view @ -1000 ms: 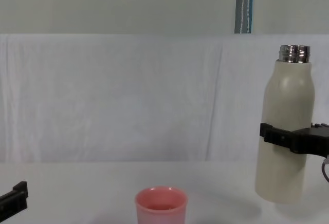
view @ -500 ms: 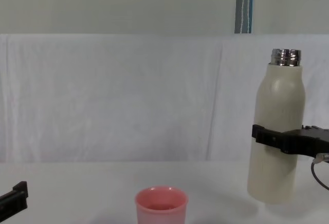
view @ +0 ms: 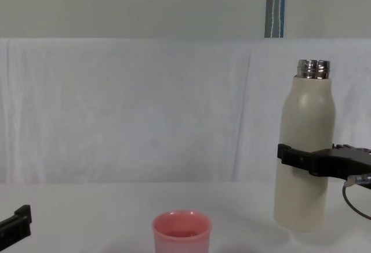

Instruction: Grasp the thermos with one hand and pour water into the cup lid.

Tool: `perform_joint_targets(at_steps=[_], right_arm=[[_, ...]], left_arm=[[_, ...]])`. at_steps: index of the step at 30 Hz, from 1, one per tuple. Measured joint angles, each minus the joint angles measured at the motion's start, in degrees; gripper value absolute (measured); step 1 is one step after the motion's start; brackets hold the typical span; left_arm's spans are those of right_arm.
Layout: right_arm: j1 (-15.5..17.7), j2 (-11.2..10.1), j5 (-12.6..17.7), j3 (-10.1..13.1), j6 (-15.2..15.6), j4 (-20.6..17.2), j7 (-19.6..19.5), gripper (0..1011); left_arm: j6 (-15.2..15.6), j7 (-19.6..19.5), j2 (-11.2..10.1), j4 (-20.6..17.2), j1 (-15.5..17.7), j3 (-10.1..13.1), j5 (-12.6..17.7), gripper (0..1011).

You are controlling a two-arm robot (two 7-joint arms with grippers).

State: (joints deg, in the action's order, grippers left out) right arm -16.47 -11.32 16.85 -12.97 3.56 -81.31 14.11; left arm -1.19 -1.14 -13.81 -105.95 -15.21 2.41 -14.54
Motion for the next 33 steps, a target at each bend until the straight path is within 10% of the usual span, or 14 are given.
perform_joint_targets(at_steps=[33], right_arm=[[-1.0, -0.49, -3.98, -1.34, -0.74, 2.39, -0.52, 952]], left_arm=[[0.0, 0.0, 0.0, 0.0, 0.0, 0.0, 0.0, 1001]])
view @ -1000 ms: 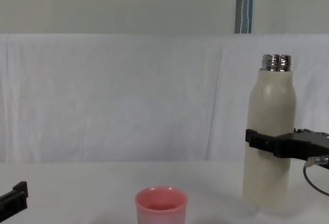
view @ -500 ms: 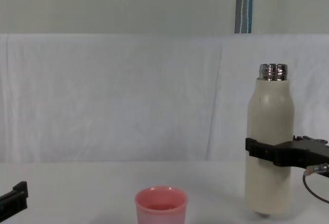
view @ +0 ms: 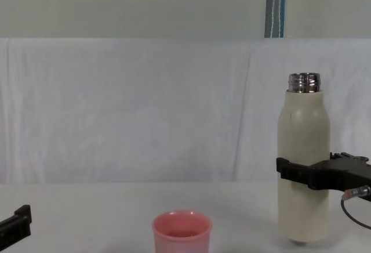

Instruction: Grasp the thermos with one hand and pour water into the cup lid.

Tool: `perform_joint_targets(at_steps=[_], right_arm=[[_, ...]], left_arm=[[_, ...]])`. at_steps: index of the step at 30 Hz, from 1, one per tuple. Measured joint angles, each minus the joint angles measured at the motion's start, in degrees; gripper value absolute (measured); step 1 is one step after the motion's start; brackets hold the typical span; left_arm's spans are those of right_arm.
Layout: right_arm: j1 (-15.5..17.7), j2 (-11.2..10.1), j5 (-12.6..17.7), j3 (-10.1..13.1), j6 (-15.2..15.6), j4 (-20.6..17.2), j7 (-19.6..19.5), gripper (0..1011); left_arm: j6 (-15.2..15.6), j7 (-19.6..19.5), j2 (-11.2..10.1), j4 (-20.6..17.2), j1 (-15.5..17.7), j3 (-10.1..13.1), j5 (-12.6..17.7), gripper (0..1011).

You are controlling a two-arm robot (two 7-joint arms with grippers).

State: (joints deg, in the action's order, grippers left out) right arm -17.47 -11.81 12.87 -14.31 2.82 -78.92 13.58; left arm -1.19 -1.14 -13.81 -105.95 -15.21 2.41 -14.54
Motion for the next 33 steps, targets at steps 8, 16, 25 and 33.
perform_joint_targets(at_steps=[8, 16, 25, 33], right_arm=[[-0.03, 0.49, 0.31, 0.6, 0.0, 0.32, 0.12, 952], [-0.27, 1.13, 1.04, 1.11, 0.07, 1.02, 0.13, 952], [-0.75, 1.7, 1.58, 1.28, 0.06, 2.12, 0.15, 952], [-1.1, 2.06, 1.62, 1.25, 0.0, 3.13, 0.09, 952]], left_arm=[[0.0, 0.0, 0.0, 0.0, 0.0, 0.0, 0.0, 1001], [0.0, 0.0, 0.0, 0.0, 0.0, 0.0, 0.0, 1001], [0.0, 0.0, 0.0, 0.0, 0.0, 0.0, 0.0, 1001], [0.01, 0.0, 0.0, 0.0, 0.0, 0.0, 0.0, 1001]])
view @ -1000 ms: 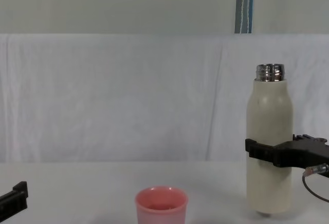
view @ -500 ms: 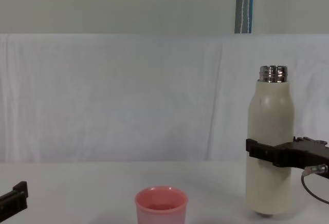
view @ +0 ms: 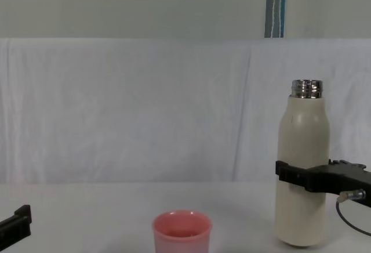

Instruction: Grasp the thermos with one hand and pour water into the cup lid.

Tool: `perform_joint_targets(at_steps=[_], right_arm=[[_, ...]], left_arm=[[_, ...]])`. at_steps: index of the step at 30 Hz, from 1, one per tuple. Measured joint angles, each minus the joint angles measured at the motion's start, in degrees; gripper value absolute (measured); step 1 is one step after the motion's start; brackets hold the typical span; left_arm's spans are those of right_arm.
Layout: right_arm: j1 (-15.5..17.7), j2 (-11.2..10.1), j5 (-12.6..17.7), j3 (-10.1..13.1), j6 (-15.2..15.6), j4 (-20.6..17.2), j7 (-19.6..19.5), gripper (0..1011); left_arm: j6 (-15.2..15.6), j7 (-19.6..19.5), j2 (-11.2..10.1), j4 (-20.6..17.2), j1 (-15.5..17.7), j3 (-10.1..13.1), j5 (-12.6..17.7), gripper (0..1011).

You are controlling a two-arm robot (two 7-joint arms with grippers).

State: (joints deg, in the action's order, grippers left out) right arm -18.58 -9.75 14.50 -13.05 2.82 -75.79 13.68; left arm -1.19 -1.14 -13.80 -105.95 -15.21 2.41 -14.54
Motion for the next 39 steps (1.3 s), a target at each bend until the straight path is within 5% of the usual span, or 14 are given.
perform_joint_targets(at_steps=[39], right_arm=[[-1.86, 0.94, -0.83, -0.52, -1.35, 2.81, 0.04, 952]], left_arm=[[0.0, 0.0, 0.0, 0.0, 0.0, 0.0, 0.0, 1001]])
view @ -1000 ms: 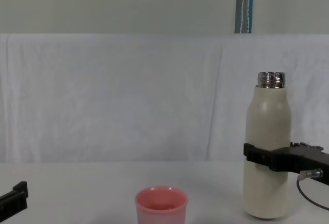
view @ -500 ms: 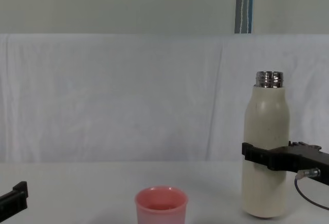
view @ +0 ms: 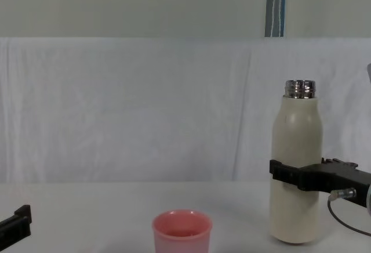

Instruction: Grasp the thermos with one hand and pour water into the cup lid.

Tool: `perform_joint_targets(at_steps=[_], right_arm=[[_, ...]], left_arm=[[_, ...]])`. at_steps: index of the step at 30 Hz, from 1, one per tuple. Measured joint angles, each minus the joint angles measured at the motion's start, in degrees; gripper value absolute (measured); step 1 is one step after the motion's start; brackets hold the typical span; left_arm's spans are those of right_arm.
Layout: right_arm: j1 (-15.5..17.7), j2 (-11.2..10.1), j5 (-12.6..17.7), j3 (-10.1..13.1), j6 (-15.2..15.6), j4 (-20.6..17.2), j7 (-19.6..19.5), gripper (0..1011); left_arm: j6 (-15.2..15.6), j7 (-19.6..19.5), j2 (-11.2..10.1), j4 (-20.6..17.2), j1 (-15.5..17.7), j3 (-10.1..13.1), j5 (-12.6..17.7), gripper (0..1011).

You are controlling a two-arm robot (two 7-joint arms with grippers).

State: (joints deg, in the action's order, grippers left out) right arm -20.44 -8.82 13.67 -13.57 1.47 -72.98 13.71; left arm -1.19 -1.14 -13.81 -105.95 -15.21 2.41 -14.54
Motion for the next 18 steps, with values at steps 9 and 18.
perform_joint_targets(at_steps=[9, 18], right_arm=[[-0.19, 0.28, -0.01, -0.06, -0.12, 0.68, 0.07, 952], [-0.2, 0.41, -0.02, -0.11, -0.12, 1.08, 0.17, 952]], left_arm=[[0.0, 0.0, 0.0, 0.0, 0.0, 0.0, 0.0, 1001], [0.0, 0.0, 0.0, 0.0, 0.0, 0.0, 0.0, 1001]])
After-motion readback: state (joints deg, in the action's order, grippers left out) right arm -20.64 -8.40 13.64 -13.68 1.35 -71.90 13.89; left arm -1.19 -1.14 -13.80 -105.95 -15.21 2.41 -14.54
